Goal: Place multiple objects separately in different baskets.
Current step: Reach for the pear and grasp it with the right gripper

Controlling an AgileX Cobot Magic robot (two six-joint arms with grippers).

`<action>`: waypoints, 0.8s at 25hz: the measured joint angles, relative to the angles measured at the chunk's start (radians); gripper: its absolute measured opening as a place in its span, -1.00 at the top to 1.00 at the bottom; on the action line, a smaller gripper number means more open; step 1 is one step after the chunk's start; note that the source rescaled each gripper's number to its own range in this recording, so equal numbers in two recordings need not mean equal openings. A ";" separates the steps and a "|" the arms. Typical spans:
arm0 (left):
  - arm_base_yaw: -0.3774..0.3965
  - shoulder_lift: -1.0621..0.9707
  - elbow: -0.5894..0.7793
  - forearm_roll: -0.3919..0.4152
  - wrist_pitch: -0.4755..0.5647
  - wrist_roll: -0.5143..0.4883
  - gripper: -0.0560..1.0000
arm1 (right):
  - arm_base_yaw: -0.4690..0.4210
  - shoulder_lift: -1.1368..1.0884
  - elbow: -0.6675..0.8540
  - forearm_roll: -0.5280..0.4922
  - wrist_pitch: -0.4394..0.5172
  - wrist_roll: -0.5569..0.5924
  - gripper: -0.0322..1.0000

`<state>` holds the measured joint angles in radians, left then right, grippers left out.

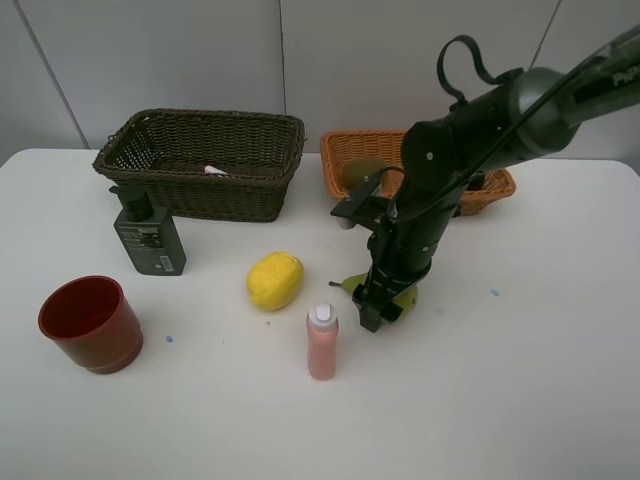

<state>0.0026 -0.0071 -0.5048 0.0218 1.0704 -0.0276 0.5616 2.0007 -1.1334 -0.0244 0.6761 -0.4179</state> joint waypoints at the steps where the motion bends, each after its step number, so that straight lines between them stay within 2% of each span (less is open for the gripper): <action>1: 0.000 0.000 0.000 0.000 0.000 0.000 -0.95 | -0.004 0.000 0.000 -0.001 0.000 0.000 -0.87; 3: 0.000 0.000 0.000 0.000 0.000 0.000 -0.95 | -0.010 0.000 0.000 -0.002 0.000 0.000 -0.77; 5: 0.000 0.000 0.000 0.000 0.000 0.000 -0.95 | -0.020 0.000 0.000 -0.003 0.002 0.000 -0.42; 20: 0.000 0.000 0.000 0.000 0.000 0.000 -0.95 | -0.035 0.000 0.000 -0.016 0.028 0.000 -0.43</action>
<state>0.0026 -0.0071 -0.5048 0.0218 1.0704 -0.0276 0.5263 2.0007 -1.1334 -0.0403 0.7040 -0.4179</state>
